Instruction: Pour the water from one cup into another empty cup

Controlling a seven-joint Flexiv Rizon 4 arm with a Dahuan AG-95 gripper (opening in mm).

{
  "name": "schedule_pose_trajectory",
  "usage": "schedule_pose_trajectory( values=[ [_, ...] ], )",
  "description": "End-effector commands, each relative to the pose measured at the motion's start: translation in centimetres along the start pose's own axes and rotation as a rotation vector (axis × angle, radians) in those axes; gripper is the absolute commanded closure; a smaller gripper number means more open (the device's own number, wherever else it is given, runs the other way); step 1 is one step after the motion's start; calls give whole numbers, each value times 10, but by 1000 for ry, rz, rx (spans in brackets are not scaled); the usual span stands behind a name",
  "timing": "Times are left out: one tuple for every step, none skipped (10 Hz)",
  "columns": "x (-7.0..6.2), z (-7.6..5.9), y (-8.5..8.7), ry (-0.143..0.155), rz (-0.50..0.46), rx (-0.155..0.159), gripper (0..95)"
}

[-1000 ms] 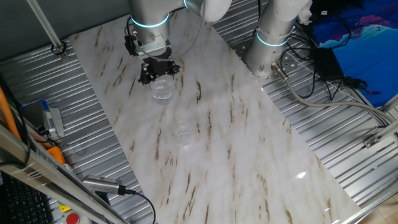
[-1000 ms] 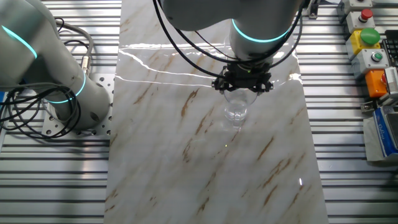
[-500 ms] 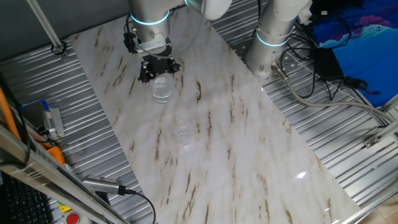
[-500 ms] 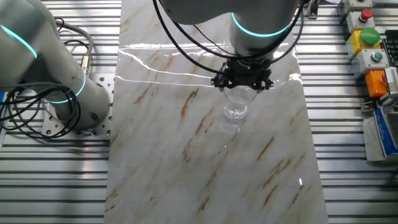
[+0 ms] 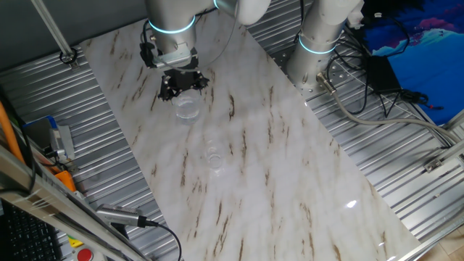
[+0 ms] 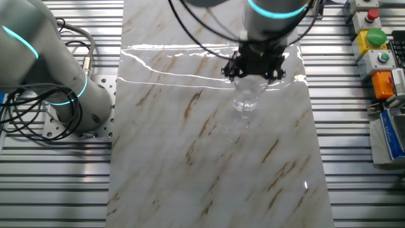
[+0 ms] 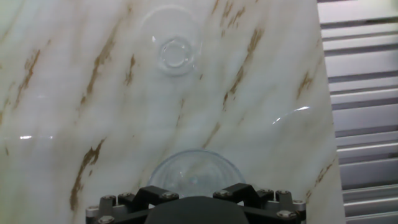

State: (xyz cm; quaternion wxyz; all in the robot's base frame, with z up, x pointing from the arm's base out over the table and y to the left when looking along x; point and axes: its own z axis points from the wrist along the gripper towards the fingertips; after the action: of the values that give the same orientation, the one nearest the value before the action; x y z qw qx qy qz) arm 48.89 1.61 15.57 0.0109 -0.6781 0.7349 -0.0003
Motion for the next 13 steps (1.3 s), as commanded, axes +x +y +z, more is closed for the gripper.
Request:
schedule_pose_trajectory(
  values=[
    [-14,-8,-5,26,0,0,950],
    [-17,-9,-6,54,0,2,950],
    [-20,-9,-8,65,2,0,950],
    [-21,-8,-8,62,2,-2,950],
    [-23,-7,-9,61,1,-3,950],
    [-24,-6,-9,63,0,-4,950],
    [-29,-5,-9,92,-1,-8,950],
    [-32,-5,-8,126,-9,-10,950],
    [-33,-5,-6,144,-13,-11,950],
    [-35,-4,-4,153,-14,-12,950],
    [-36,-3,-1,158,-14,-14,950],
    [-38,0,3,173,-15,-19,950],
    [-39,1,6,181,-17,-21,950]
  ],
)
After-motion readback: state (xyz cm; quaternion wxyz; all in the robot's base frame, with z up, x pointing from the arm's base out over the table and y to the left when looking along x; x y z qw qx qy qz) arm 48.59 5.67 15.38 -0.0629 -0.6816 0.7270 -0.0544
